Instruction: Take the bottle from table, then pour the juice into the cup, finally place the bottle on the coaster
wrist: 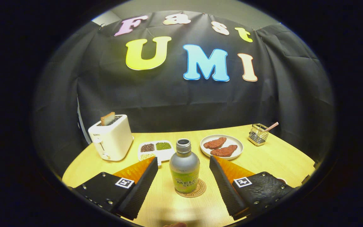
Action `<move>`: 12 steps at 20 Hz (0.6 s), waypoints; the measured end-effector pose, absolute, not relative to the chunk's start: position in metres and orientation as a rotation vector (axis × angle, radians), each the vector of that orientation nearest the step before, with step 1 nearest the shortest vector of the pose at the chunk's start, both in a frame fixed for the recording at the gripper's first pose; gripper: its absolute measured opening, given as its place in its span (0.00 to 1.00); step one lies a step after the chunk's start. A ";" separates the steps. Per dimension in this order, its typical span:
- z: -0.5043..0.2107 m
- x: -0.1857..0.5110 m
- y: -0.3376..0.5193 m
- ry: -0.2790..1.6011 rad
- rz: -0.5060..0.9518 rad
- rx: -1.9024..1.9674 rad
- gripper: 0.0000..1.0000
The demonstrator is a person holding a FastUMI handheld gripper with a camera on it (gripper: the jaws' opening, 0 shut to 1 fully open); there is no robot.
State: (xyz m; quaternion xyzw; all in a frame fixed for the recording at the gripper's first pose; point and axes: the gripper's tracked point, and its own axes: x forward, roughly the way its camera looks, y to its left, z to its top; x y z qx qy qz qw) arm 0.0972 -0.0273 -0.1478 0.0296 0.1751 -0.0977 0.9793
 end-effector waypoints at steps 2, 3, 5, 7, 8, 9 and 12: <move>-0.126 0.091 -0.024 0.318 -0.173 0.061 0.99; -0.115 0.088 -0.023 0.305 -0.165 0.059 0.99; -0.099 0.083 -0.020 0.290 -0.147 0.059 0.99; -0.078 0.075 -0.018 0.265 -0.131 0.058 0.99; -0.069 0.072 -0.017 0.253 -0.123 0.057 0.99; -0.059 0.068 -0.016 0.239 -0.116 0.053 0.99; -0.031 0.057 -0.014 0.202 -0.095 0.040 0.99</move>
